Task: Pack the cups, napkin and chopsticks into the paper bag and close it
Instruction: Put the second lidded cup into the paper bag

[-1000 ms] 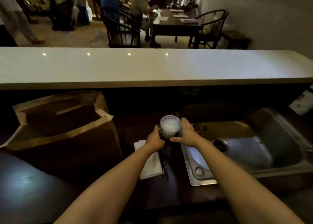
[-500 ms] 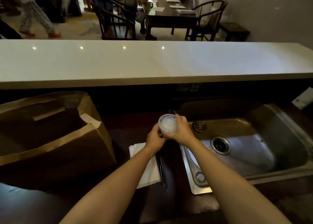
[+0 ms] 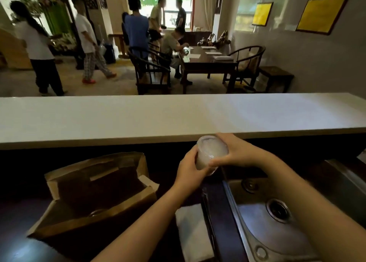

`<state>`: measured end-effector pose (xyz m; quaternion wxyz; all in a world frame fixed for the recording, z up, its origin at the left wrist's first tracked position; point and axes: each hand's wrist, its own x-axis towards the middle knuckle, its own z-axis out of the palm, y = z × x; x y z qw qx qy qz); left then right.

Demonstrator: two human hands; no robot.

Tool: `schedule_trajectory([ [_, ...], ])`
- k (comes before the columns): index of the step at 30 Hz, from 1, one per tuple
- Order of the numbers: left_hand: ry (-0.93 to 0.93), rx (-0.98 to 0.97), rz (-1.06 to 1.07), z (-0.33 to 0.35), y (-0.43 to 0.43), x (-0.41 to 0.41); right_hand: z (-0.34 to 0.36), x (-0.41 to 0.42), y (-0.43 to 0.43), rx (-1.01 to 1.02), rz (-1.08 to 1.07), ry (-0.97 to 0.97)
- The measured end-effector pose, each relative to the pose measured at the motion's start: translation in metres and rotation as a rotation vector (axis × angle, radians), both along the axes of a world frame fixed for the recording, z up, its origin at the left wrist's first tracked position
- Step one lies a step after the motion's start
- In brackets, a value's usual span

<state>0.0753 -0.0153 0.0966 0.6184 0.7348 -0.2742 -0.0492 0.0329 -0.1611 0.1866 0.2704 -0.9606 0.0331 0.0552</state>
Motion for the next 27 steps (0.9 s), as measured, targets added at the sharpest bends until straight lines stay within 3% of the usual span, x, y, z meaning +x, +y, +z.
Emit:
schedule_trajectory([
  [6,-0.058,0.09,-0.01,0.063,0.043,0.024,0.051,0.023,0.044,-0.098,0.049,-0.08],
  [13,-0.186,0.76,-0.275,0.123,0.14,0.074,0.064,0.048,0.082,0.01,0.041,-0.088],
  [18,-0.203,1.153,-0.368,0.104,0.215,0.094,0.057,0.049,0.097,0.041,0.055,-0.132],
  [21,-0.143,1.137,-0.395,0.089,0.224,0.097,0.053,0.047,0.106,0.056,0.068,-0.127],
  [27,-0.032,1.024,-0.208,0.083,0.229,0.11,0.056,0.034,0.13,0.067,0.128,-0.203],
])
